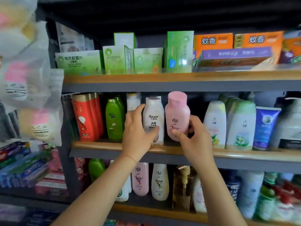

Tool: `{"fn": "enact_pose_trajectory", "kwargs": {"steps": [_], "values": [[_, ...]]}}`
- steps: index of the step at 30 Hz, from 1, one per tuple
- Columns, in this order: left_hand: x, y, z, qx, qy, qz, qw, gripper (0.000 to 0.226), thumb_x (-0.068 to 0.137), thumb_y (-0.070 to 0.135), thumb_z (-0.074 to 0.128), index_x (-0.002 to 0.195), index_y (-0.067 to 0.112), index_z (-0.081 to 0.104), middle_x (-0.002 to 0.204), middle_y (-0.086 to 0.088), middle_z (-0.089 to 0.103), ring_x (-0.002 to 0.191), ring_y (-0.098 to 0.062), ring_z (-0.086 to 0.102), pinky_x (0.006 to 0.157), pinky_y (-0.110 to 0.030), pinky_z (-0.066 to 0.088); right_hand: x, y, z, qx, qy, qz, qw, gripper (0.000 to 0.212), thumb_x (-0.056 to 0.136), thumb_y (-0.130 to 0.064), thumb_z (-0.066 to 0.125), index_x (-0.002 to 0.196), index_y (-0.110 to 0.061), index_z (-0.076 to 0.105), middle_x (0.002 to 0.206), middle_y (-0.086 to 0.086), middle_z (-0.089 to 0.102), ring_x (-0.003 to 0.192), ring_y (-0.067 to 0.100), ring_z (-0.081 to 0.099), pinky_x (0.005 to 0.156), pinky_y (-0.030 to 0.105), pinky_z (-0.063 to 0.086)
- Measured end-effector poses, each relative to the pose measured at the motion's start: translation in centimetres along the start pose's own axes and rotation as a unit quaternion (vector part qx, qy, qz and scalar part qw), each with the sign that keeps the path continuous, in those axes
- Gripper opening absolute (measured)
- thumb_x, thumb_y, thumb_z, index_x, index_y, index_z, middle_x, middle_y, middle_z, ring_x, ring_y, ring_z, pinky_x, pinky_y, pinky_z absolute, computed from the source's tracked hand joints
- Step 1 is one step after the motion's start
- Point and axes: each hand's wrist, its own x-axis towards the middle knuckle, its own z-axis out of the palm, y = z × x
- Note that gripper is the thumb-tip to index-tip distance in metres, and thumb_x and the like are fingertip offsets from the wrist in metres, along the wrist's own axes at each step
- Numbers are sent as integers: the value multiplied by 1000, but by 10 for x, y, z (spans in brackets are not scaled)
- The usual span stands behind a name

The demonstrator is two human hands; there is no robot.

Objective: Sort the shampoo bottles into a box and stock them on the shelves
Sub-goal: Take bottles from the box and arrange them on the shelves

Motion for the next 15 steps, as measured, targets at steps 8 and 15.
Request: {"fn": "enact_pose_trajectory", "kwargs": {"steps": [8,15], "values": [[10,3,17,106,-23,-20,994,117,66,45,85,154,39,9,135,-6,43,123,-29,48,82,-39,48,23,20,13,-67,-50,95,992,26,86,-18,74,105,-17,55,96,-4,63,89,17,60,57,13,35],[4,2,19,91,-49,-66,992,115,68,45,82,153,40,4,136,-4,46,120,-29,53,79,-40,50,47,21,15,-156,-112,139,972,25,90,-16,68,108,-9,51,109,4,63,89,18,53,63,24,40]]}}
